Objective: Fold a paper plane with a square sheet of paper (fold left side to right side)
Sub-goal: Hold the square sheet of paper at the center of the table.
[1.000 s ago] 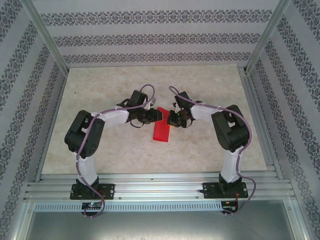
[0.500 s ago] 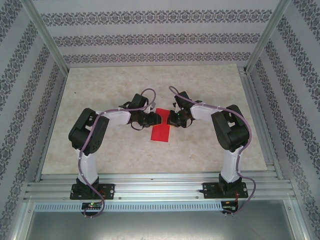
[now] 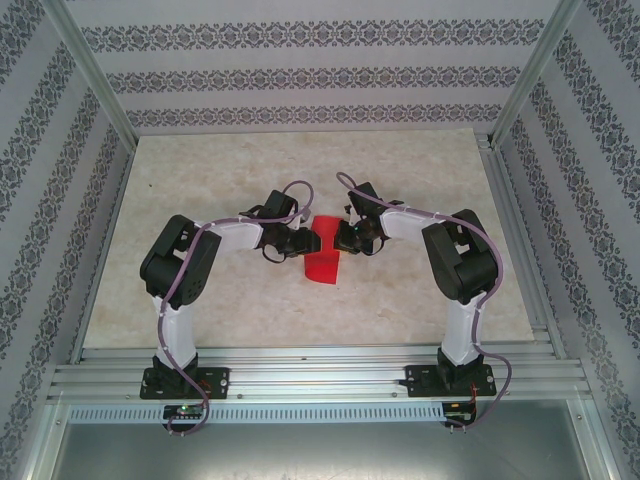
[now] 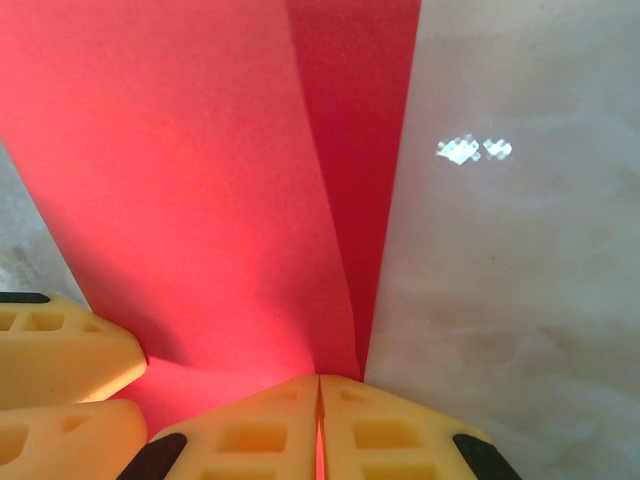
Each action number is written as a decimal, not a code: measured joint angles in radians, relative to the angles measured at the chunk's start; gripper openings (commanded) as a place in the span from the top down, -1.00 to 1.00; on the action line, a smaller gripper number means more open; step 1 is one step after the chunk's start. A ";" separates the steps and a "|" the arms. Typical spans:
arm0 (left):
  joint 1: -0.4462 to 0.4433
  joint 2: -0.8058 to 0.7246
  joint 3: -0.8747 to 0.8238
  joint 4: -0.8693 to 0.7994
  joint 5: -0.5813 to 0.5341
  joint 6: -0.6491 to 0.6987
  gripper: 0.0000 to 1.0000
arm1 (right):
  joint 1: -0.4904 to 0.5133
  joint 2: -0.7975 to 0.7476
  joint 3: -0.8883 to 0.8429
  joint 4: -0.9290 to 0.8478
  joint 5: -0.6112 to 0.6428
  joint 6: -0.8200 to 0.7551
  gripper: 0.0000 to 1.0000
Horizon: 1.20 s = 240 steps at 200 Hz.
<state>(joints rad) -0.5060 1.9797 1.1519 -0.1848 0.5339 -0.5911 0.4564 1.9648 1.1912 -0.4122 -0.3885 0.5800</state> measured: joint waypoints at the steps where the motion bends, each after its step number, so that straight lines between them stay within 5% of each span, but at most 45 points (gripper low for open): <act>1: 0.000 0.000 0.000 0.000 0.000 0.000 0.32 | 0.000 0.000 0.000 0.000 -0.002 0.000 0.81; 111: -0.001 -0.002 -0.018 0.022 0.003 0.032 0.33 | -0.018 -0.001 0.101 0.118 -0.127 0.094 0.81; 240: -0.001 -0.005 -0.021 0.024 0.010 0.055 0.26 | 0.009 0.183 0.251 0.007 -0.034 0.068 0.81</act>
<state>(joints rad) -0.5072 1.9747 1.1305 -0.1608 0.5442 -0.5365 0.4652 2.1479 1.4422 -0.4049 -0.4229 0.6483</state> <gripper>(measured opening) 0.353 0.095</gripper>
